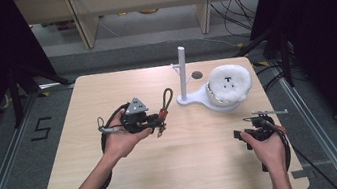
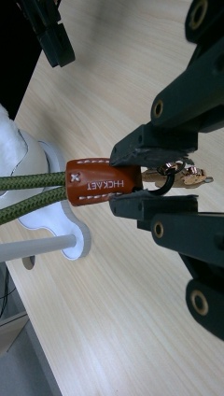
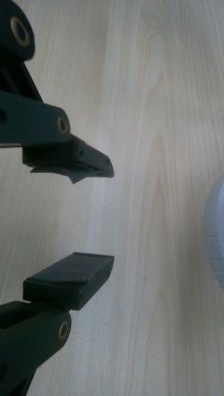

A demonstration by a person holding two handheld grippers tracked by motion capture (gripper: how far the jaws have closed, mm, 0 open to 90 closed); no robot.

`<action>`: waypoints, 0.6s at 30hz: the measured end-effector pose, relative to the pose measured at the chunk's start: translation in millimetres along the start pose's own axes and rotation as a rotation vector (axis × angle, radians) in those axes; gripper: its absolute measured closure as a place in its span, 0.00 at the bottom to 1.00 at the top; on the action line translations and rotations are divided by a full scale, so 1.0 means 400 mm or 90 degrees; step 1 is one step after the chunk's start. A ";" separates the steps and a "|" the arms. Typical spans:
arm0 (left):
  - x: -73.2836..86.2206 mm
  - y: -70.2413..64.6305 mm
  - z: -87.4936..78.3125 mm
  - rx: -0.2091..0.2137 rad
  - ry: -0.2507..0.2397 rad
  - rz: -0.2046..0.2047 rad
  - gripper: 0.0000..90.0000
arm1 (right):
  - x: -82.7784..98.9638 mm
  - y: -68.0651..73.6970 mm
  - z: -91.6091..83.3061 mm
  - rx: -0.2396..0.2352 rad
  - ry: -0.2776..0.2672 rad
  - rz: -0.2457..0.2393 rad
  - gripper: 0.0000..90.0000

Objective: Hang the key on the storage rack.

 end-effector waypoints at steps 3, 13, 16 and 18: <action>-0.008 0.003 0.001 0.000 -0.002 -0.001 0.82 | 0.001 -0.006 0.000 0.006 -0.003 -0.009 0.57; -0.039 0.021 0.006 -0.001 -0.010 -0.005 0.82 | -0.002 -0.010 0.002 0.006 -0.015 -0.025 0.57; -0.049 0.022 0.014 0.008 -0.020 -0.018 0.82 | -0.002 -0.013 0.004 0.011 -0.020 -0.033 0.57; -0.050 0.028 0.017 0.004 -0.006 -0.010 0.82 | -0.004 -0.019 0.002 0.024 -0.021 -0.043 0.57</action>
Point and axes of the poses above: each handheld gripper's, and its own axes: z roughly forward along the jaws, x roughly out of its underside, y roughly to its left, the point moved 7 cm from there along z, roughly forward along the jaws, and after that the axes turned 11 degrees about y, right-handed, at the moved point
